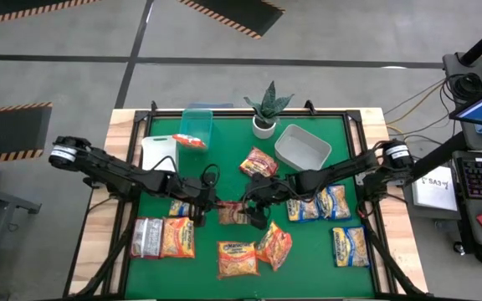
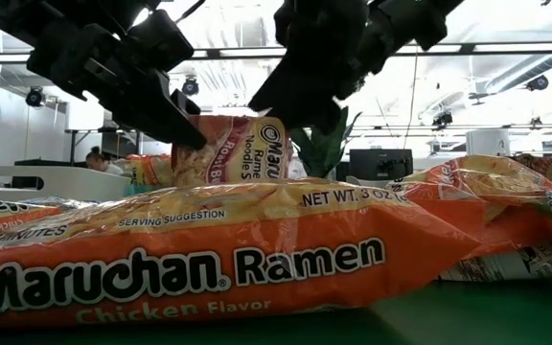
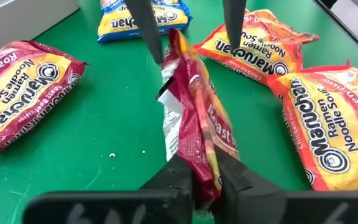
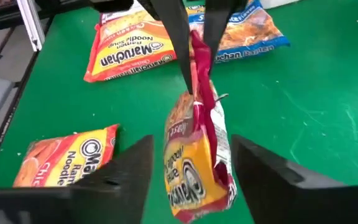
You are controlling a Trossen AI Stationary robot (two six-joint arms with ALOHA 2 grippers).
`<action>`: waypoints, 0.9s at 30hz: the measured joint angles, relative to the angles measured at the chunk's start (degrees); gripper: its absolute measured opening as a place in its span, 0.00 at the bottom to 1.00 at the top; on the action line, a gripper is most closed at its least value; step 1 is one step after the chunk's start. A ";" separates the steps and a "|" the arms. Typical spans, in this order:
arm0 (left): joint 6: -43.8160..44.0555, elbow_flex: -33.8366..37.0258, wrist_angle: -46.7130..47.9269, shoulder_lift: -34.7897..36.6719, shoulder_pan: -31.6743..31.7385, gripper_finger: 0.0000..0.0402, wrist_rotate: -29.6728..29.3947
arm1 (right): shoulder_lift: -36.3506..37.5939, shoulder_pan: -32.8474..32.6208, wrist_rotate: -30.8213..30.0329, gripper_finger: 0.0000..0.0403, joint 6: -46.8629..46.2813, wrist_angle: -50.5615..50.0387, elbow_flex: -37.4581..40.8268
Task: Sort Maruchan noodles
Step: Put the red noodle pack into the gray bin
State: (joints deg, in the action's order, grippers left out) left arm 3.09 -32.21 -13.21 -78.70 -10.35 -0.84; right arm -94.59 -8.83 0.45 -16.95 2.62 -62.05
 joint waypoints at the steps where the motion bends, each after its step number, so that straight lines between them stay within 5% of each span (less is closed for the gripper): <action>1: 0.00 0.00 -0.01 0.00 -0.02 0.01 0.00 | 0.80 0.11 0.00 0.56 -0.32 -1.95 -0.13; 8: -0.47 0.00 -0.97 0.02 -0.59 0.01 0.00 | 2.09 0.35 -0.02 0.74 -1.53 -5.54 -0.10; 15: -0.61 -0.02 -2.85 0.07 -1.18 0.01 0.00 | -3.29 0.62 0.89 0.76 -0.39 0.69 0.07; 21: -0.63 -0.02 -3.21 0.07 -1.36 0.01 0.32 | -6.09 0.60 3.21 0.64 1.55 6.25 0.07; 27: -0.91 -0.02 -3.38 0.08 -1.49 0.01 0.33 | -6.31 0.73 3.12 0.34 2.44 6.62 0.07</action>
State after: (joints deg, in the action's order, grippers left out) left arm 2.18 -32.23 -16.59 -78.62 -11.84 -0.51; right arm -100.90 -8.10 3.56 -14.51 9.25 -61.98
